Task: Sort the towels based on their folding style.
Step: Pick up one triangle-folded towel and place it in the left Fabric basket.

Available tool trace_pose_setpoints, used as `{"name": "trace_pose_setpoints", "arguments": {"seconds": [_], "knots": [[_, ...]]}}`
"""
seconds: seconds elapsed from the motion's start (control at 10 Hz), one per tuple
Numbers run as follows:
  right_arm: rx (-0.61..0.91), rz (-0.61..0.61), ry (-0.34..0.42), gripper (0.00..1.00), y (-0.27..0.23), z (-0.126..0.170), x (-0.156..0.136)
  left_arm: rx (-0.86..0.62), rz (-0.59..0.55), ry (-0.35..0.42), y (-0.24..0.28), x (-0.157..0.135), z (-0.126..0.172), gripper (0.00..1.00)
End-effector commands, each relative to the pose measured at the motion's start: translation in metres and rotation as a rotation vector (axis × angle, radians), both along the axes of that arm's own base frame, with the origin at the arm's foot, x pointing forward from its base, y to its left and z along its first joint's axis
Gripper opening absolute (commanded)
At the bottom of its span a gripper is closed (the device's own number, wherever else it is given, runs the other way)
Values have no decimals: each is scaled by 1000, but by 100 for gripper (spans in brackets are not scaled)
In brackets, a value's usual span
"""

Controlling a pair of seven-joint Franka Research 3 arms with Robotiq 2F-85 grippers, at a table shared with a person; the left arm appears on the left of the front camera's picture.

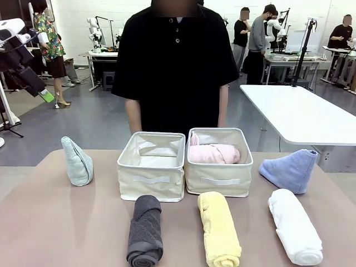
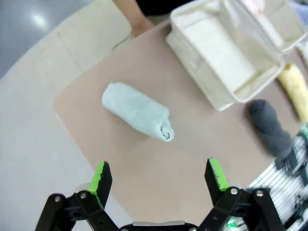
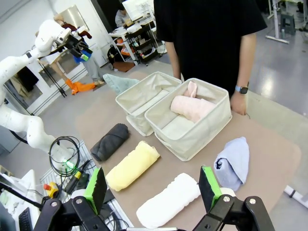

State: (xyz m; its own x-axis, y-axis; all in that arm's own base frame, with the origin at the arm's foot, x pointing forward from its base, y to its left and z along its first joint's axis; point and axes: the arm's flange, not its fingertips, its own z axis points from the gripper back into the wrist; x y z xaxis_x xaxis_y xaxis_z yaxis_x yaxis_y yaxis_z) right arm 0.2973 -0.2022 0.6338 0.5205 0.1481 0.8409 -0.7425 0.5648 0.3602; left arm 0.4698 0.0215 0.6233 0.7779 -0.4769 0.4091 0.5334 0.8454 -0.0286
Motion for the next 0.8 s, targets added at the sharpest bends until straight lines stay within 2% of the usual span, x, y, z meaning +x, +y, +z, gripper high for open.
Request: {"name": "trace_pose_setpoints", "arguments": {"seconds": [0.0, 0.3, 0.4, 0.5, 0.7], "knots": [[10, 8, -10, 100, -1, -1, 0, 88, 300, 187, -35, -10, 6, 100], [10, 8, -10, 100, -1, -1, 0, 83, 420, 372, -52, 6, -20, 100], [10, 8, -10, 100, -1, -1, 0, 35, 435, 395, -53, 14, -30, 100], [10, 8, -10, 100, -1, -1, 0, 146, 408, 291, -50, -11, -22, 100], [10, 8, -10, 100, -1, -1, 0, 146, 408, 291, -50, -11, -22, 100]]}}
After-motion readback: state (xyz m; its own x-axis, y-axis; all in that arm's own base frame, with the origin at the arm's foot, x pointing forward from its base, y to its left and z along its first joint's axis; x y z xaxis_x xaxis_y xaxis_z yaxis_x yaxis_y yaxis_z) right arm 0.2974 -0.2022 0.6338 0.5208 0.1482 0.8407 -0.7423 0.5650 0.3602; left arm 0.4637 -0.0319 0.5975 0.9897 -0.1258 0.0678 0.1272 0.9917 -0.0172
